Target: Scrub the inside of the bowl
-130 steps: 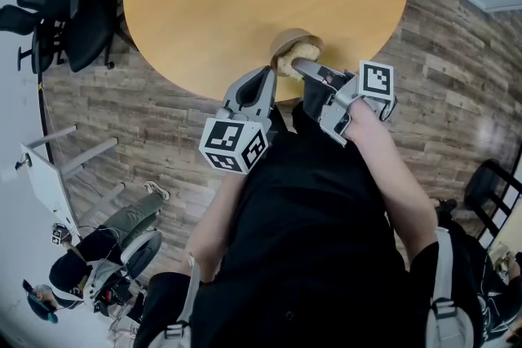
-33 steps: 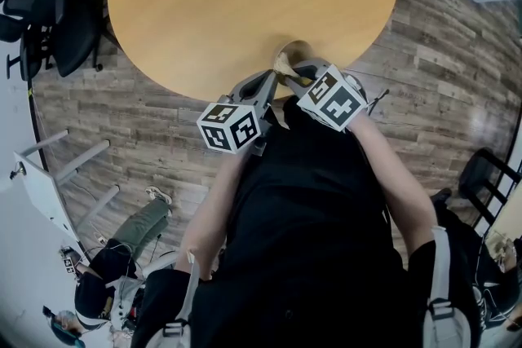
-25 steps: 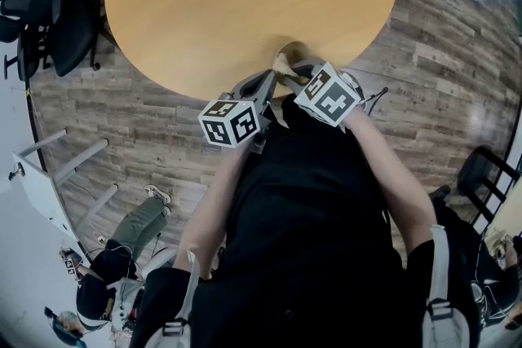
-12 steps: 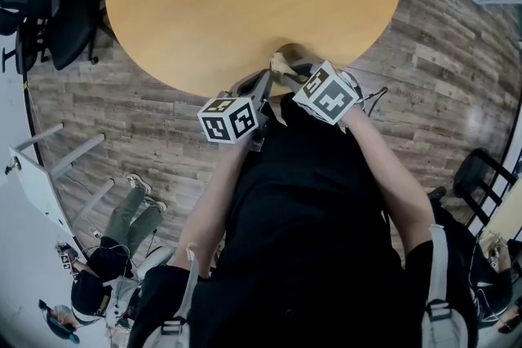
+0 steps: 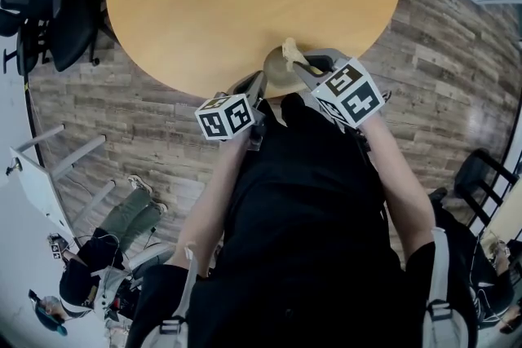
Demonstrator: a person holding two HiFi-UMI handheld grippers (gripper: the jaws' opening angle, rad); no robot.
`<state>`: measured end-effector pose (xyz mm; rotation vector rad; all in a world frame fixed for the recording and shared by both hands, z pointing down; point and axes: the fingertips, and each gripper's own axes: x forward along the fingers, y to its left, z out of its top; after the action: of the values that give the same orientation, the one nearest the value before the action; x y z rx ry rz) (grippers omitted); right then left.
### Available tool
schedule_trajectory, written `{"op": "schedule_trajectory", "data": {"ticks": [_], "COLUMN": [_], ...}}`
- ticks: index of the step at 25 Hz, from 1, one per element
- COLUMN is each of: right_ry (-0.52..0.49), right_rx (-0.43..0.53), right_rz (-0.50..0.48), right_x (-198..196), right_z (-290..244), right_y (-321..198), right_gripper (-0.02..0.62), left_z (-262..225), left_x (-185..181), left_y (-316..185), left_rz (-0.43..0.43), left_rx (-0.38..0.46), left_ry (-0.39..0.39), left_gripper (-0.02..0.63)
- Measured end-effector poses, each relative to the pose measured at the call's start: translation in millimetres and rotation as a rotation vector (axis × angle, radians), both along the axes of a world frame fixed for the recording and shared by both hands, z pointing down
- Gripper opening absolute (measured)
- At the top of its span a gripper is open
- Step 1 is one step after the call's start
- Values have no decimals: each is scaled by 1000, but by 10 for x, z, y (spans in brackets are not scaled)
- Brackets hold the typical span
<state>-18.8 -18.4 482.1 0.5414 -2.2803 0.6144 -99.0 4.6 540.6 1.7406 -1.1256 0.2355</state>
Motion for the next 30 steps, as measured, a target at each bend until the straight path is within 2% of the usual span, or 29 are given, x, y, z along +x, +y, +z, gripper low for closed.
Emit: {"op": "schedule_trajectory", "data": {"ticks": [5, 9, 12, 14, 20, 24, 26, 28, 30], "right_ry": [-40, -157, -205, -223, -222, -217, -218, -219, -227], "right_rx": [37, -4, 8, 19, 33, 43, 50, 61, 67], "right_rz": [35, 48, 32, 25, 49, 59, 58, 57, 67], "right_x": [186, 272, 327, 362, 468, 478, 480, 494, 518], "right_z": [-216, -393, -524, -598, -643, -649, -649, -652, -669], "right_y": [-104, -147, -173, -181, -227, -191, -188, -193, -204], "right_gripper": [37, 37, 37, 37, 37, 37, 37, 37, 37], "left_z": [67, 133, 172, 177, 224, 206, 200, 177, 133], "left_x": [-73, -86, -70, -102, -113, -154, -187, -231, -277], "left_y": [-15, -16, -3, 1, -5, 10, 12, 13, 17], "left_rz": [-41, -54, -58, -59, -57, -52, -57, -68, -81], "left_rx": [-34, -53, -67, -66, -68, -60, -54, -46, -37], "left_ry": [5, 1, 19, 1, -16, -62, -79, -88, -92], "left_gripper": [11, 12, 12, 12, 12, 15, 33, 94, 95]}}
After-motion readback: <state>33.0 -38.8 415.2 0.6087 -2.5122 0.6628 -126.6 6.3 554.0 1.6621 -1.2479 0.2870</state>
